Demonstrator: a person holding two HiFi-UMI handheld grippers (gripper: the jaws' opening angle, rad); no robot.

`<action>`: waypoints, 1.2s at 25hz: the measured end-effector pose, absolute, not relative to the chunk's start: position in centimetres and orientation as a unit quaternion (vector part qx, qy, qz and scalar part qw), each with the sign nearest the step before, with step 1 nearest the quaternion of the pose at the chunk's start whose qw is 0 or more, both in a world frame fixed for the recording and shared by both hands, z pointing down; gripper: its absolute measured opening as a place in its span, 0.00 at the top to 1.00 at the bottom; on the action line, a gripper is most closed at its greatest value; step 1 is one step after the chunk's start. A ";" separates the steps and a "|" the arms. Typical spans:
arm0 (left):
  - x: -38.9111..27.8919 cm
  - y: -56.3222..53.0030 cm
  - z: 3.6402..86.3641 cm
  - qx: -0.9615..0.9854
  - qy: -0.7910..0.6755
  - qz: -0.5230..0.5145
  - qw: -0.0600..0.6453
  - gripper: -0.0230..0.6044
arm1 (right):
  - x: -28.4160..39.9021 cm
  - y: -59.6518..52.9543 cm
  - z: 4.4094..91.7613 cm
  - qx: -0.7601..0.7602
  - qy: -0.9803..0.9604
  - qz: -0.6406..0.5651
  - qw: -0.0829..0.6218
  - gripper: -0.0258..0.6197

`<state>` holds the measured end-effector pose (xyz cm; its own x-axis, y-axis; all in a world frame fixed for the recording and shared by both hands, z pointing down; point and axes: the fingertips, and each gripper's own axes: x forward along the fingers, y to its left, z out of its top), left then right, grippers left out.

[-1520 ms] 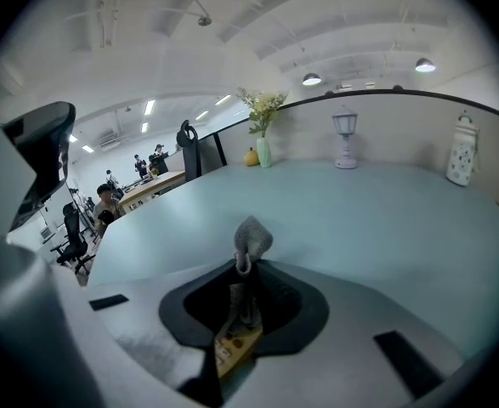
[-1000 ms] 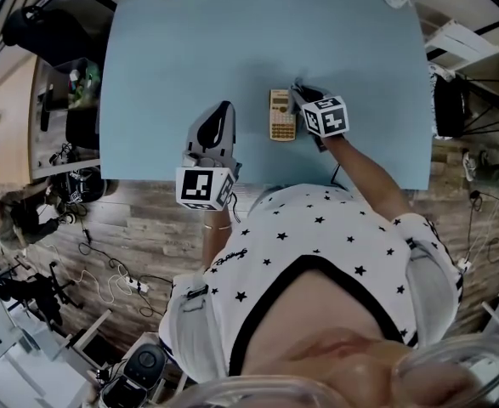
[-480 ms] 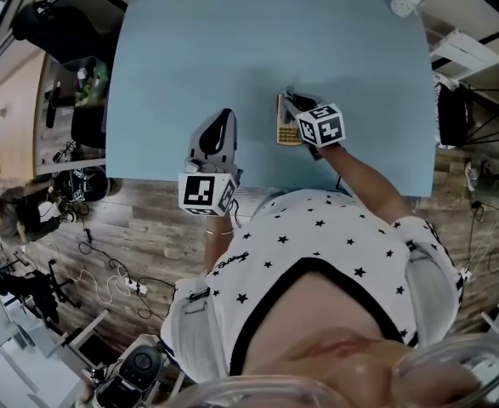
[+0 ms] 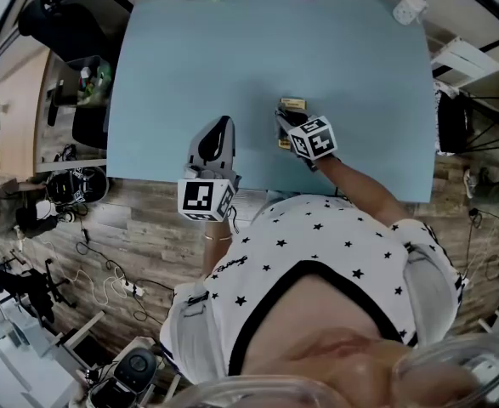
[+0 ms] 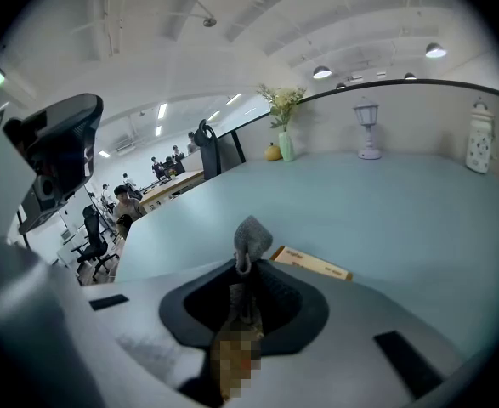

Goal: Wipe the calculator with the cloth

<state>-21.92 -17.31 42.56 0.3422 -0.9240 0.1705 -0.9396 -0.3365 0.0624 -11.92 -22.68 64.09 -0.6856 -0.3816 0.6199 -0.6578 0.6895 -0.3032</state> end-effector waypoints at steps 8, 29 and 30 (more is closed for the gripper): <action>-21.1 -18.1 42.4 0.828 -0.553 0.053 0.073 0.91 | -10.3 -23.5 64.0 0.321 -0.872 0.265 0.259 0.89; -18.1 -19.4 42.4 0.851 -0.517 0.055 0.068 0.91 | -5.6 -24.1 64.5 0.380 -0.848 0.282 0.239 0.89; -18.2 -19.3 42.4 0.850 -0.519 0.055 0.068 0.91 | -5.6 -24.1 64.6 0.380 -0.848 0.281 0.239 0.88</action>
